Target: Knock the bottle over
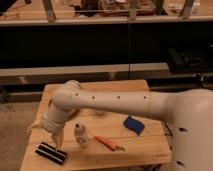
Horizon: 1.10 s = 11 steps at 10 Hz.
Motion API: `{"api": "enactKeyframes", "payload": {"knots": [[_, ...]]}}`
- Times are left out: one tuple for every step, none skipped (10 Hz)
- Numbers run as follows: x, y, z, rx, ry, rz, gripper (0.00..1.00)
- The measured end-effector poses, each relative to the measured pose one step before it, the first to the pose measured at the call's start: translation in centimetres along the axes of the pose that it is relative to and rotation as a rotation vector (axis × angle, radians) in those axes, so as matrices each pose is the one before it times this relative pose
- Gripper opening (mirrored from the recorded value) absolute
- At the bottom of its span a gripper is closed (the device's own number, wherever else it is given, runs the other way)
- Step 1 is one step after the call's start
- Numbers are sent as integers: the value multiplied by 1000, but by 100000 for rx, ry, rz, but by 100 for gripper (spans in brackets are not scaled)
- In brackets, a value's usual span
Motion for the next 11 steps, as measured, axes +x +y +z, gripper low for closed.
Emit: {"api": "enactKeyframes", "payload": {"knots": [[-206, -1892, 363, -68, 240, -1826, 80], [66, -1773, 177, 158, 911, -1244, 80], [315, -1386, -62, 288, 985, -629, 80], [417, -717, -157, 172, 739, -148, 80], [553, -283, -321, 202, 874, -49, 80], [1075, 184, -653, 229, 1366, 513, 80], [1185, 628, -781, 192, 1261, 762, 80], [1130, 787, -754, 49, 1112, 780, 80], [1979, 1656, -1331, 16, 1383, 1384, 80], [1849, 1690, -1162, -197, 1099, 1239, 80], [1579, 1476, -847, -126, 743, 1034, 80]]}}
